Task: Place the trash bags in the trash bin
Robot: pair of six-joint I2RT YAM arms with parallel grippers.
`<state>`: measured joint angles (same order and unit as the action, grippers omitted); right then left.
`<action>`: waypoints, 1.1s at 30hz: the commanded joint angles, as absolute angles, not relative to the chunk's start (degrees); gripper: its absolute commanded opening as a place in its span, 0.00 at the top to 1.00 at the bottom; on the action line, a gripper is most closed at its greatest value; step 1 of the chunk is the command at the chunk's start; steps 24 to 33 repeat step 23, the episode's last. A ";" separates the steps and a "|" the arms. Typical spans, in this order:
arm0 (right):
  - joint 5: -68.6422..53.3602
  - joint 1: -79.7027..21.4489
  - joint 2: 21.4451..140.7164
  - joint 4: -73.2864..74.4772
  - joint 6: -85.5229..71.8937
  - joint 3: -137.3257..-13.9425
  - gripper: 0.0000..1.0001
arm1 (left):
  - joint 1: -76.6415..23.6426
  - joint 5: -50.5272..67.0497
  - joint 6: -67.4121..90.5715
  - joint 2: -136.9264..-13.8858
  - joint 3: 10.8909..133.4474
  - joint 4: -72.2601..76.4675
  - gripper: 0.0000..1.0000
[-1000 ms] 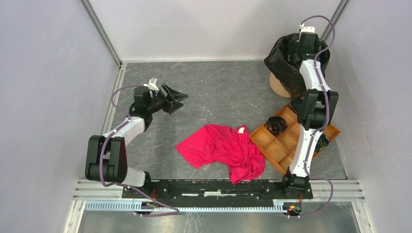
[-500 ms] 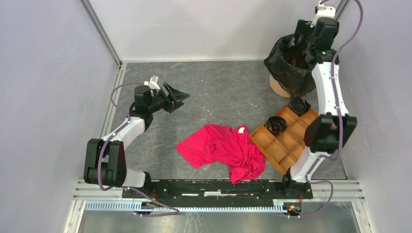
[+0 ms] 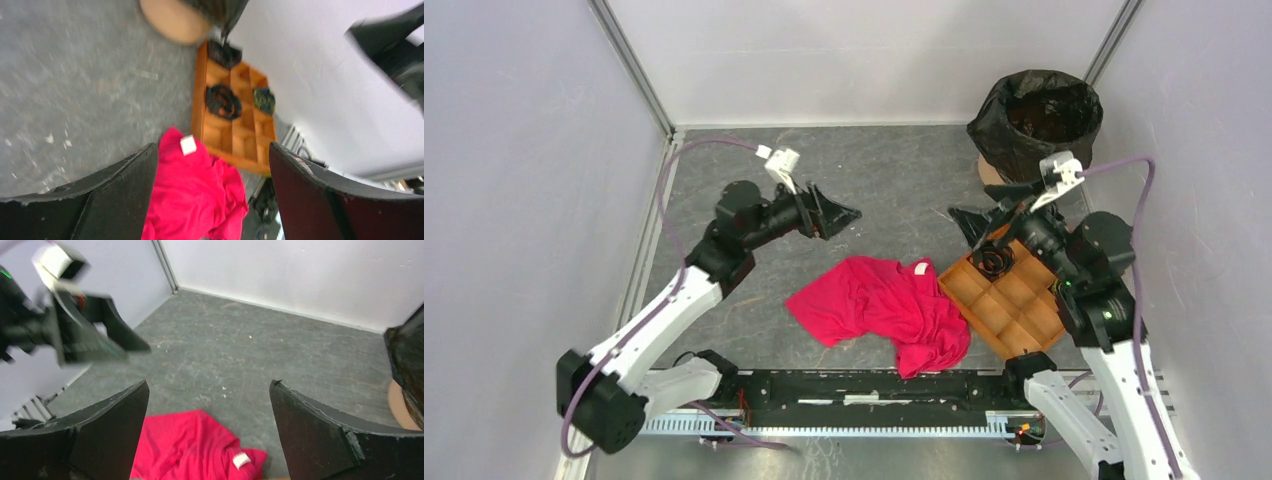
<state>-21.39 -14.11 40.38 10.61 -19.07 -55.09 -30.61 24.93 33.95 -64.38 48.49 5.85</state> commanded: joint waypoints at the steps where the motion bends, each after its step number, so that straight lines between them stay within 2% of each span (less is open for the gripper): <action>1: -19.43 -13.87 33.70 27.32 -10.15 -63.02 0.02 | -30.32 19.41 28.94 -54.21 57.79 5.22 0.11; 5: -4.04 -13.91 29.52 39.35 -1.45 -73.31 0.02 | -30.32 17.20 26.22 -49.35 68.06 0.64 0.08; 8: 1.85 -13.90 28.46 43.14 1.30 -80.23 0.02 | -30.32 12.57 22.51 -46.32 75.24 -4.90 0.05; 12: 7.02 -13.93 27.78 43.46 1.70 -85.07 0.02 | -30.32 7.07 19.03 -41.72 77.92 -5.23 0.00; 20: 5.08 -13.93 25.02 36.55 1.79 -80.07 0.02 | -30.37 2.38 15.67 -37.79 76.49 -5.27 0.00; 33: 7.22 -13.87 26.45 37.66 1.83 -79.92 0.02 | -30.34 2.68 15.20 -38.16 76.08 -5.62 0.00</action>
